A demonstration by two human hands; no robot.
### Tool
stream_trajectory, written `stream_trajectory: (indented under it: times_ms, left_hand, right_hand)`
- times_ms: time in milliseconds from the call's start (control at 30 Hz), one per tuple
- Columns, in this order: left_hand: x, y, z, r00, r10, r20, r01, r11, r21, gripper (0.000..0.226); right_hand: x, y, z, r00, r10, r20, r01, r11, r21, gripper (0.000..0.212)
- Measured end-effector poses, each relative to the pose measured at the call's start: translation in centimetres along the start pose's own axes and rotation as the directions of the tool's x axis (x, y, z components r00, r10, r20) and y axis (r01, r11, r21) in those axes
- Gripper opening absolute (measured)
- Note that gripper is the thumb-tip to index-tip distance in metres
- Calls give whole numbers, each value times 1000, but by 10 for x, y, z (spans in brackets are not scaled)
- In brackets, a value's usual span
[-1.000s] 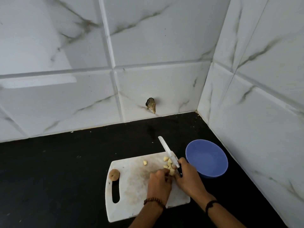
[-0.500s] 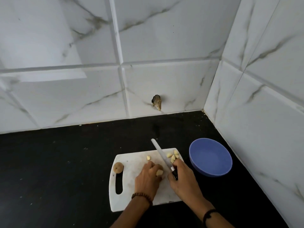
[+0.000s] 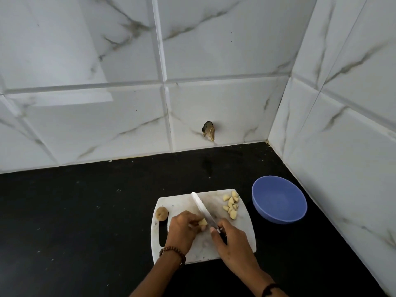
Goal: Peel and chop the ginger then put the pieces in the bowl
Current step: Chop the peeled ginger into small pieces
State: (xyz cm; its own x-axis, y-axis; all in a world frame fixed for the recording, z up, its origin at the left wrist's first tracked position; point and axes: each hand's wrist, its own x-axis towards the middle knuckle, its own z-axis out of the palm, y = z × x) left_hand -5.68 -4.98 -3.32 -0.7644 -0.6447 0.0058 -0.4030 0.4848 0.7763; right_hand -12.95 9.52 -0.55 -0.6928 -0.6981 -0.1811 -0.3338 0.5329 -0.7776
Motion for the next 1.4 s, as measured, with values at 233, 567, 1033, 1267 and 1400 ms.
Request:
stream_trajectory:
  times_ms: [233,567,1033,1267,1400]
  left_hand:
    - [0,-1,1,996,-89,-24,87,992,-95,24]
    - [-1,-3,-2,997,-72,23,74,990,-117,20]
    - [-1,-4,-2,997,-78,23,81,986,-143,20]
    - [-2,-3,-2,999,-47,17,49,992,-115,16]
    - [-1,-3,-2,997,-67,24,70,990,-122,15]
  right_hand:
    - [-3,5,8,1000,-6,-21,4,997,-81,11]
    - [-8,10,23,995,-50,-83,31,975,-218,19]
    - [-6,1,24,997,18,-77,-47,924,-381,44]
    - [-5,-3,22,998,56,-18,-58,920,-389,46]
    - [-3,-7,19,992,121,35,-96,907,-409,49]
